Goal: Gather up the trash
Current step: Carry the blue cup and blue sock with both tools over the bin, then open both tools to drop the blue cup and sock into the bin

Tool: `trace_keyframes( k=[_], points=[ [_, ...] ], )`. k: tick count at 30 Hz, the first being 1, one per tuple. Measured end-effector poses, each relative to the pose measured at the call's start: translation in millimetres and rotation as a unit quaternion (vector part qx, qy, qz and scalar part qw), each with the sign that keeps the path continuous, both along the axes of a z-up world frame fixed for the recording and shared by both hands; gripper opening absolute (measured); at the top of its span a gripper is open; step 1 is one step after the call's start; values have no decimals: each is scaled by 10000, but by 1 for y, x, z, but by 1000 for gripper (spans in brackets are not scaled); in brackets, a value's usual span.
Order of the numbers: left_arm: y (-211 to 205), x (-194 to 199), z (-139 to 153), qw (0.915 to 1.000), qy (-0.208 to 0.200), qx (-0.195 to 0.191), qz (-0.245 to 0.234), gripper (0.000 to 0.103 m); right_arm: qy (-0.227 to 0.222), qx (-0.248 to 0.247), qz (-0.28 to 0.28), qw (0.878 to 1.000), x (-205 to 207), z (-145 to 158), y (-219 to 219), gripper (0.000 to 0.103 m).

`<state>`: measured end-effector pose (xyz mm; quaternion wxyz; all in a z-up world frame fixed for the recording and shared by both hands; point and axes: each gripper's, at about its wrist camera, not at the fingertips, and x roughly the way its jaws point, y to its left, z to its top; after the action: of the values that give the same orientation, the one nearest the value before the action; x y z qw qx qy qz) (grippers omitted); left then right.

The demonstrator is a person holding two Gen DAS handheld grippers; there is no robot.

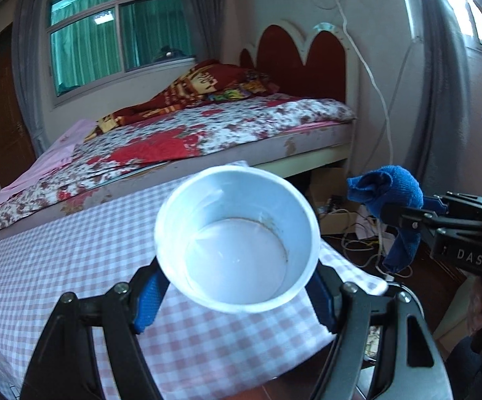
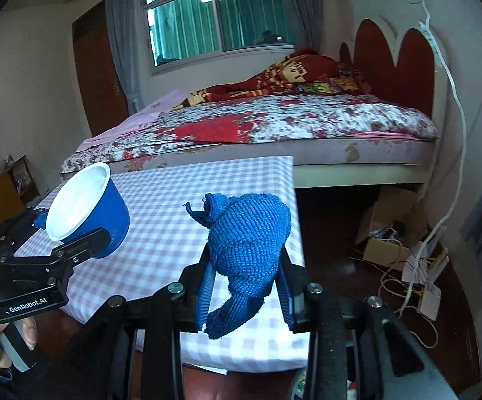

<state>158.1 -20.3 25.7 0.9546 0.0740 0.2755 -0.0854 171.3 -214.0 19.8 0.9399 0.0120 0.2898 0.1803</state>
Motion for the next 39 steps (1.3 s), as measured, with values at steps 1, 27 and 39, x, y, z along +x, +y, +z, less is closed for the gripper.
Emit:
trace_keyframes(
  k=[1, 27, 39],
  points=[
    [-4, -2, -1, 10000, 3, -19, -39, 75, 5, 14, -48, 10000, -3, -1, -6, 36],
    [-134, -59, -72, 9844, 684, -164, -1612, 75, 406, -233, -1104, 9928, -93, -52, -128, 36],
    [-175, -58, -117, 9734, 1232, -174, -1922, 75, 1022, -387, -1287, 9857, -101, -118, -166, 36]
  ],
)
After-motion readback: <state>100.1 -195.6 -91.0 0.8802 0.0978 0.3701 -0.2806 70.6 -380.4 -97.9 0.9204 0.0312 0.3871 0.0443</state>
